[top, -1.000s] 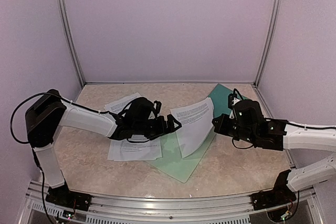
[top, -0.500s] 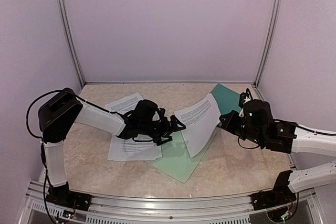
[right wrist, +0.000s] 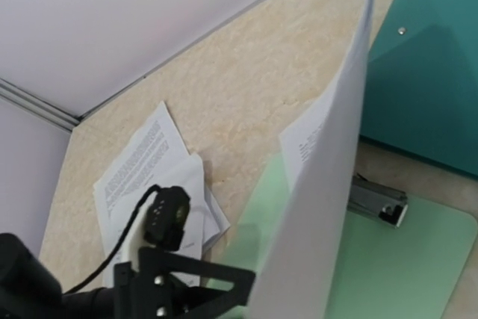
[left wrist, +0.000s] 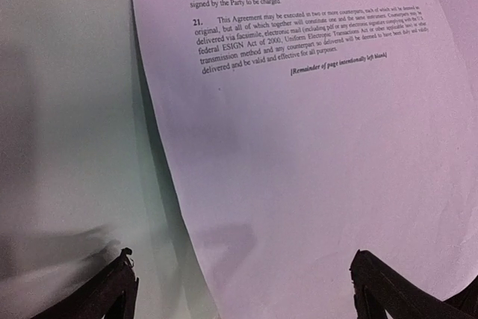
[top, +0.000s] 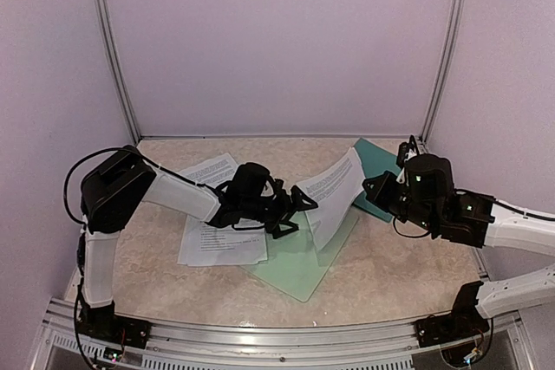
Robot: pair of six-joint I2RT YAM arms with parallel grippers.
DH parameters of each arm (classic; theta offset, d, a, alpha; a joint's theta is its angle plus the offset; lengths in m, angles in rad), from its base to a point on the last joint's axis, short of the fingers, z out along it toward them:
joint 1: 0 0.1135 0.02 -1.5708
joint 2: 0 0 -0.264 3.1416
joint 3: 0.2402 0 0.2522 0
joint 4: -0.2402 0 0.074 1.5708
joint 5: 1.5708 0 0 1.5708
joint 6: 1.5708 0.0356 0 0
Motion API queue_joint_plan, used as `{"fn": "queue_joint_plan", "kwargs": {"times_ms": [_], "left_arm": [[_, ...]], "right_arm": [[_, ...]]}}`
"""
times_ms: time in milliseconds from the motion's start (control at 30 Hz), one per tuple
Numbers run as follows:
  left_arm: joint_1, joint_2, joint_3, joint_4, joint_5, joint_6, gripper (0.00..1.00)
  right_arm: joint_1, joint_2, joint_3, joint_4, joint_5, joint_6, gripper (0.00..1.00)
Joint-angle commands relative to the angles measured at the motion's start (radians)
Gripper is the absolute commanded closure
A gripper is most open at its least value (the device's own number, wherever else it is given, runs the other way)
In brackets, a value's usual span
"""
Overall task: Put the files into the folder
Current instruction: Pass from the right arm to the left
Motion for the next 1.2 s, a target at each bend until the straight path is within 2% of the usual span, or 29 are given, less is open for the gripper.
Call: {"fn": "queue_joint_plan", "kwargs": {"times_ms": [0, 567, 767, 967, 1167], "left_arm": [[0.006, 0.062, 0.034, 0.061, 0.04, -0.071, 0.04], [0.002, 0.154, 0.089, 0.144, 0.056, -0.176, 0.06], [0.001, 0.171, 0.117, 0.131, 0.03, -0.169, 0.11], [0.001, 0.208, 0.178, 0.131, 0.043, -0.176, 0.21], [0.003, 0.256, 0.228, 0.163, 0.065, -0.208, 0.26]], "right_arm": [[0.008, -0.001, 0.031, -0.01, 0.004, 0.003, 1.0], [0.007, -0.029, 0.044, -0.015, 0.017, 0.0, 1.0], [0.008, -0.035, 0.039, -0.02, 0.022, 0.0, 1.0], [0.008, -0.039, 0.031, -0.019, 0.023, 0.003, 1.0], [0.007, -0.053, 0.024, -0.024, 0.033, 0.003, 1.0]]}}
